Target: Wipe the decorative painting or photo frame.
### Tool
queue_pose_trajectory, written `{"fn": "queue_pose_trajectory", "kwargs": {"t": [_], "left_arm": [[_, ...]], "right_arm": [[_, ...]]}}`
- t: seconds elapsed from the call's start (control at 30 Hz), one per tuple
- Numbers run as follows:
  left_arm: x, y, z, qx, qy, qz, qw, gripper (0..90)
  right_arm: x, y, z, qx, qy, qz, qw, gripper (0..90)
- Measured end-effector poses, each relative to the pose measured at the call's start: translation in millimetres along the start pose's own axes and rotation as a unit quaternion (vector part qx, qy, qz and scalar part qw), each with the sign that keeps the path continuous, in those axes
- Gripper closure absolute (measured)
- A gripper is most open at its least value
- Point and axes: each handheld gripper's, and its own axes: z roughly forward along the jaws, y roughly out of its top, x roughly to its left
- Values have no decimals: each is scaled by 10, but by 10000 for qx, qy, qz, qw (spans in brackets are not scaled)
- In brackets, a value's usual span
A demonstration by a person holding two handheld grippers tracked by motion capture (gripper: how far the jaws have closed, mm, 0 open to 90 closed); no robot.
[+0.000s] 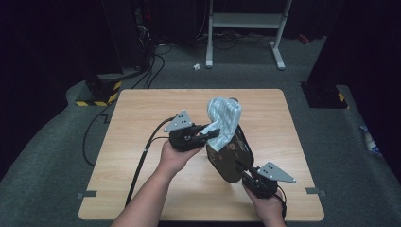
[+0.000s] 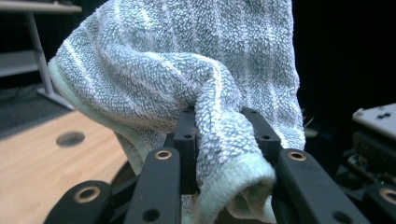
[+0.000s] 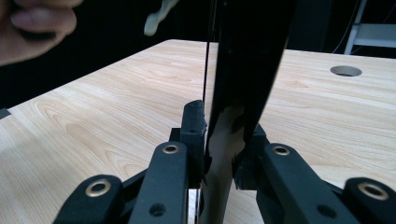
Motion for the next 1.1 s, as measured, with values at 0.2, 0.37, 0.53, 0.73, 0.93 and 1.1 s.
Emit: {"fn": "queue_pose_trajectory", "kwargs": {"t": [0.2, 0.37, 0.53, 0.73, 0.93, 1.1], "left_arm": [[-96, 237, 29, -68, 78, 278, 9996, 702], [-169, 301, 59, -44, 59, 429, 9991, 702], [-210, 337, 90, -57, 56, 486, 9988, 702], [0, 348, 136, 115, 341, 276, 9990, 702], [187, 239, 121, 230, 523, 36, 9984, 703], [319, 72, 77, 361, 633, -158, 9972, 703]], "right_arm": [[-3, 4, 5, 13, 19, -21, 10000, 774], [8, 5, 3, 24, 15, -56, 10000, 774], [17, 6, 1, 35, 17, -50, 10000, 774], [13, 5, 6, 22, 22, -49, 10000, 774], [7, 4, 3, 29, 14, -53, 10000, 773], [6, 3, 3, 29, 22, -57, 10000, 773]]}}
